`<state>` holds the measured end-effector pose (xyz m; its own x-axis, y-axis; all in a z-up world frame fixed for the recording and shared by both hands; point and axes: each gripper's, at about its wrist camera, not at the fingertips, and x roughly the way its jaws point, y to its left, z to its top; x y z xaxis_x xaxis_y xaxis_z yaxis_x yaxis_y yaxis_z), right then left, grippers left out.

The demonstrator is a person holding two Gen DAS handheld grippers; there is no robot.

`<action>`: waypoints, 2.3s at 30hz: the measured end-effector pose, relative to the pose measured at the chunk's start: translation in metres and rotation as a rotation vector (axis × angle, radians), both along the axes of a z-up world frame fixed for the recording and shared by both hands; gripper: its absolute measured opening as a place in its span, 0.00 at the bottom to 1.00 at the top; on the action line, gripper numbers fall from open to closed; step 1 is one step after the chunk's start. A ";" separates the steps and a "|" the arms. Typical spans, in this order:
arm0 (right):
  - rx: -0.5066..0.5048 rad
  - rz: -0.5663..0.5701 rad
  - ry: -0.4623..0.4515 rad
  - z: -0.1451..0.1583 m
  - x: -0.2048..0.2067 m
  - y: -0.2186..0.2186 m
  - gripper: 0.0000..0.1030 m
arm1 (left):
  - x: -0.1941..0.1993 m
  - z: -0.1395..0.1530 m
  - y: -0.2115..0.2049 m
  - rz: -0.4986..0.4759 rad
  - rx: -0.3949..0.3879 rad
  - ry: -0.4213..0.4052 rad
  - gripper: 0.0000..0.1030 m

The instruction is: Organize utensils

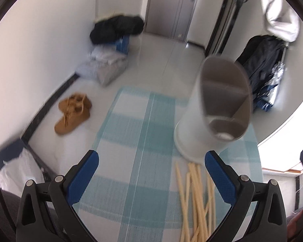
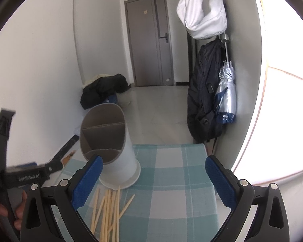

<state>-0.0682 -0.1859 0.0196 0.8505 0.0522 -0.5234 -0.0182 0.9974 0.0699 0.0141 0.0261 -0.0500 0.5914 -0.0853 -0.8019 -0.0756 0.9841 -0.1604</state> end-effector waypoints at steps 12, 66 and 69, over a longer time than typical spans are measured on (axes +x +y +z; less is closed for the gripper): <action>0.057 -0.024 0.071 -0.014 0.017 -0.015 0.99 | 0.025 -0.064 -0.012 -0.056 0.012 0.285 0.99; 0.035 0.276 0.507 -0.134 0.084 0.072 0.06 | 0.039 -0.042 0.037 -0.060 -0.219 0.186 0.13; 0.050 0.276 0.494 -0.131 0.084 0.071 0.04 | 0.040 -0.053 0.043 -0.046 -0.237 0.224 0.26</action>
